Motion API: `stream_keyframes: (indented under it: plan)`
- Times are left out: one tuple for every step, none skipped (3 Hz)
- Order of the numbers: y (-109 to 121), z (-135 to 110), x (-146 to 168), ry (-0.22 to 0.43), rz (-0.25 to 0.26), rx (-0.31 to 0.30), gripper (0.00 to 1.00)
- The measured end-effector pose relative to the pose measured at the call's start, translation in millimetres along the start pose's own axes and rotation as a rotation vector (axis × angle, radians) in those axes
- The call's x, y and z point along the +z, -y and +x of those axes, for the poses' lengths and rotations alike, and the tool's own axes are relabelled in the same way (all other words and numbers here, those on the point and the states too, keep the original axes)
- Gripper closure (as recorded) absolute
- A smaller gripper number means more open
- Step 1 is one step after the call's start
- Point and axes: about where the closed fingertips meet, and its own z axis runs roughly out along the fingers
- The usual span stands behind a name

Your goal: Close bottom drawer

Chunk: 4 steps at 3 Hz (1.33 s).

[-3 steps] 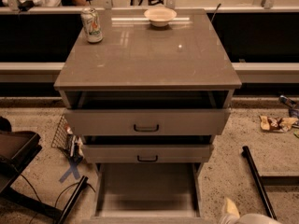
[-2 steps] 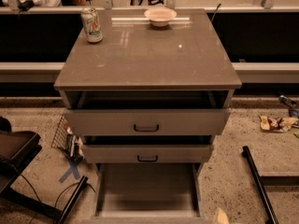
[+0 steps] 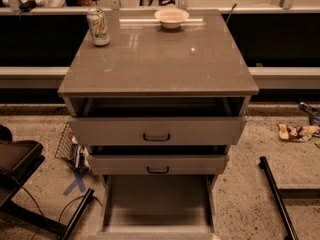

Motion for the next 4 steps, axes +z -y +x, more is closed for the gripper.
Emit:
stream_keyframes:
  plan:
    - [-2,-13,53,0.042,0.016,-0.196,0.00]
    - [-4,-25,87,0.050,0.043,-0.367,0.14]
    - [-6,-20,107,0.007,0.058,-0.453,0.38]
    - [-7,-20,109,0.002,0.059,-0.463,0.60]
